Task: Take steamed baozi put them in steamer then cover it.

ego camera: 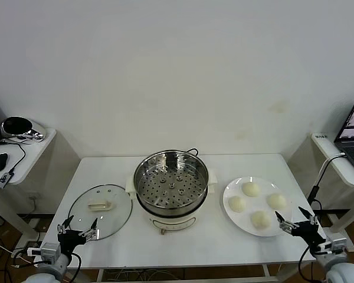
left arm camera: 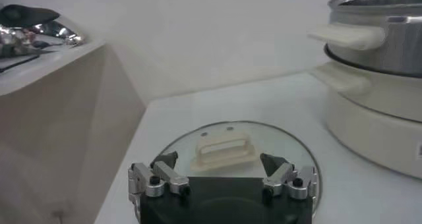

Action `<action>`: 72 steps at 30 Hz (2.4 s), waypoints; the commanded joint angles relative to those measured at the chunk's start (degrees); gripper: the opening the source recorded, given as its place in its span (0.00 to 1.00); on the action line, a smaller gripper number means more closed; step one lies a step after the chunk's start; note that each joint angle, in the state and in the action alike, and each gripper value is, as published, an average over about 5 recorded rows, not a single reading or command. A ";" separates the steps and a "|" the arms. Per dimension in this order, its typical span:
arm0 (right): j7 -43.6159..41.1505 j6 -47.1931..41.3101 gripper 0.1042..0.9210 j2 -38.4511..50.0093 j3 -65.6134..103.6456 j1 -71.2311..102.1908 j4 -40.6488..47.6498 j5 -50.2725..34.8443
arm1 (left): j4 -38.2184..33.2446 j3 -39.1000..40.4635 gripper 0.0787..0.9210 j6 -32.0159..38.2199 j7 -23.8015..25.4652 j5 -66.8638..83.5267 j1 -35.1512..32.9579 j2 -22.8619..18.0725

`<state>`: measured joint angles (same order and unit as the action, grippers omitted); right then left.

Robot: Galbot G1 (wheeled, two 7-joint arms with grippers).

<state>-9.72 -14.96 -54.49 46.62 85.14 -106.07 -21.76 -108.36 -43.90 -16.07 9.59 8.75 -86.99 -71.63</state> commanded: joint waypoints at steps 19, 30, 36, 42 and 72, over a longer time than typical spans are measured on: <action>-55.06 2.82 0.88 19.68 -18.91 -45.76 19.00 43.46 | -4.66 0.34 0.88 0.08 0.77 -1.82 -2.53 -2.02; -62.17 7.46 0.88 17.00 -46.45 -66.92 28.21 49.36 | -7.54 -0.43 0.88 0.27 0.84 -3.07 -4.72 -3.41; -62.30 10.51 0.88 11.21 -54.32 -72.38 34.84 51.87 | -8.54 -0.79 0.88 0.47 0.72 -3.30 -5.99 -3.84; -63.02 12.28 0.88 6.66 -57.17 -72.91 40.76 54.15 | -8.81 -0.91 0.88 0.86 0.57 -3.45 -6.84 -4.03; -56.48 17.18 0.88 -4.04 -54.67 -72.48 57.25 59.53 | -6.61 -0.99 0.88 2.17 0.25 -4.56 -7.52 -3.99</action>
<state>-66.43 2.00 -57.74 -7.49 13.10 -50.42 37.56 -115.02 -44.84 -13.91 9.85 4.27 -94.42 -75.68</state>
